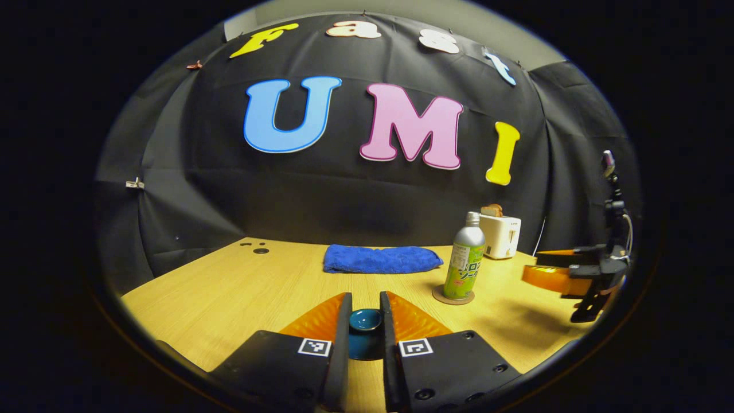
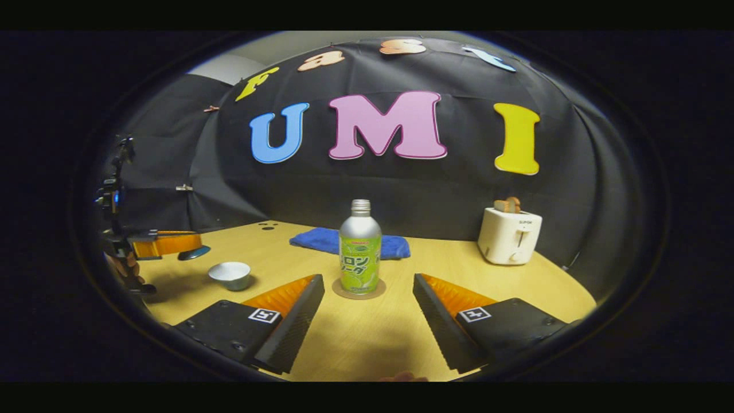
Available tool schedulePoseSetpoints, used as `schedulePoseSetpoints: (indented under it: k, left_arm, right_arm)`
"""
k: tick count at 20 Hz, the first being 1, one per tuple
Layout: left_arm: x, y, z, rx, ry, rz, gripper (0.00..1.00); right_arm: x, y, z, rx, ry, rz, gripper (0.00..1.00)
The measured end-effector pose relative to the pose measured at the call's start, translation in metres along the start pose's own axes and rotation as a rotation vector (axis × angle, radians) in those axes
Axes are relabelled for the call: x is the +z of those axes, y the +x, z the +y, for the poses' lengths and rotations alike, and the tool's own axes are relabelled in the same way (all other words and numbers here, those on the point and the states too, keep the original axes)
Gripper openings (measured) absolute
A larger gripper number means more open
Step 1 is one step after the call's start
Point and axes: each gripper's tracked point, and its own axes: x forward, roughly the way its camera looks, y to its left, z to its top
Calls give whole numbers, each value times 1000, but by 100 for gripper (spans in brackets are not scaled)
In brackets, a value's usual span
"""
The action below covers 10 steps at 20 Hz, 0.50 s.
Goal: Open the teacup lid with one hand, grasp the water bottle and pour water into the teacup with the other hand; after pouring, place the water bottle on the coaster and then close the teacup lid.
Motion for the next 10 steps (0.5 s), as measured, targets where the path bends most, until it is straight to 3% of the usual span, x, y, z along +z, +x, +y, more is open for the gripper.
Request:
schedulePoseSetpoints:
  k: [10]
  left_arm:
    - [-34, 42, -17, -17, 30, 105, 29]
  right_arm:
    - [-19, -20, 1, 17, 119, 36, 97]
